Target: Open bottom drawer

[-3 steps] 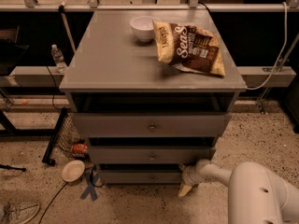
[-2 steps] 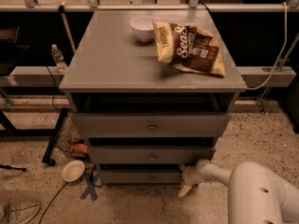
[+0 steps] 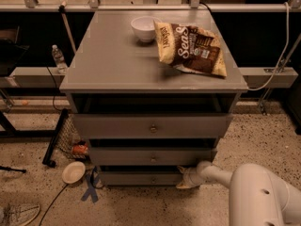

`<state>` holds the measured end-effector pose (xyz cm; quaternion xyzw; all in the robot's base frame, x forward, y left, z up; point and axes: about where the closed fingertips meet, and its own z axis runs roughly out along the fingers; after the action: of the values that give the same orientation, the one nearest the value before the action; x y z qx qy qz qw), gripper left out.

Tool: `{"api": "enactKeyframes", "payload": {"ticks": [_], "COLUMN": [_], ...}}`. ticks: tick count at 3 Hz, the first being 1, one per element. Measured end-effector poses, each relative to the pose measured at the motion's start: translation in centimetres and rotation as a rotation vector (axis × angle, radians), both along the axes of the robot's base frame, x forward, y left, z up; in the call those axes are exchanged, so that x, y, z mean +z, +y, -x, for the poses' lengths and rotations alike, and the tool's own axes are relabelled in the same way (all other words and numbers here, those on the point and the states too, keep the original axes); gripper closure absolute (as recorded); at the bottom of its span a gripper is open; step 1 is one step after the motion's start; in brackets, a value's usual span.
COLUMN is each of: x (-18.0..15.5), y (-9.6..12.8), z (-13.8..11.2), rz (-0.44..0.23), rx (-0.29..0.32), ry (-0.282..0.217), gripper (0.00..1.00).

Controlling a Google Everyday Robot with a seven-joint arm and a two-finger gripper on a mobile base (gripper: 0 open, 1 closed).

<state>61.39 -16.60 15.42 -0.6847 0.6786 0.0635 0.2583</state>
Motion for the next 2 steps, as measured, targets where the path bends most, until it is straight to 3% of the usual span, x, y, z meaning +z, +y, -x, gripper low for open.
{"api": "enactKeyframes", "payload": {"ticks": [2], "x": [0.29], "y": [0.19], "z": [0.15], "rz": [-0.002], "rx": [0.002], "ry": [0.003], "gripper": [0.92]}}
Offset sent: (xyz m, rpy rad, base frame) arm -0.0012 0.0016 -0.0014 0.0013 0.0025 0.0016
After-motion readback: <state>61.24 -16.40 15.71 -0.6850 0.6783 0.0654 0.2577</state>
